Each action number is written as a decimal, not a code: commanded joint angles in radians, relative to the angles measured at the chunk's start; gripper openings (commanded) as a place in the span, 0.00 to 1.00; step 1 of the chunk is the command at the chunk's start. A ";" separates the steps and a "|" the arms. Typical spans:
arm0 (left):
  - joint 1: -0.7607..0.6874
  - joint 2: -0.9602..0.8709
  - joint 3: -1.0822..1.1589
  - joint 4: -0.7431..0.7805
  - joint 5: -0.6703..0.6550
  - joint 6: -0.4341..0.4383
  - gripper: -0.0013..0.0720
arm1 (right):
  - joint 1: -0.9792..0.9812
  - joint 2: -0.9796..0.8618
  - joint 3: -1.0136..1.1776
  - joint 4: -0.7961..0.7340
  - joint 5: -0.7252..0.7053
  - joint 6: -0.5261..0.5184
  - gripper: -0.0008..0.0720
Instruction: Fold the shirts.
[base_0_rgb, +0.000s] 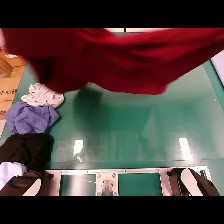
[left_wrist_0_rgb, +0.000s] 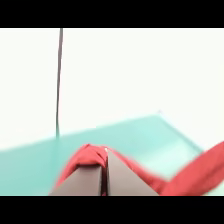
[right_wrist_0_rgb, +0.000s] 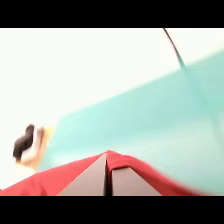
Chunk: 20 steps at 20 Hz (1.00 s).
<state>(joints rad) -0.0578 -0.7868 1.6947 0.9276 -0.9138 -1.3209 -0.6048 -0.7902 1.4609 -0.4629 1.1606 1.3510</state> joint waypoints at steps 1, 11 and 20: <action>-0.001 0.050 0.272 0.024 -0.006 -0.017 0.05 | 0.003 0.085 0.253 0.034 -0.103 0.032 0.03; -0.001 -0.041 0.195 0.149 -0.174 -0.149 0.05 | 0.005 0.024 0.184 -0.099 -0.089 0.048 0.03; -0.001 -0.449 -0.361 0.082 0.019 -0.113 0.05 | 0.179 -0.354 -0.360 -0.099 -0.336 -0.216 0.03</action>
<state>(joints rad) -0.0586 -1.0946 1.4891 1.0367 -1.0126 -1.4609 -0.4870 -1.0023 1.2308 -0.5644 0.9428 1.2263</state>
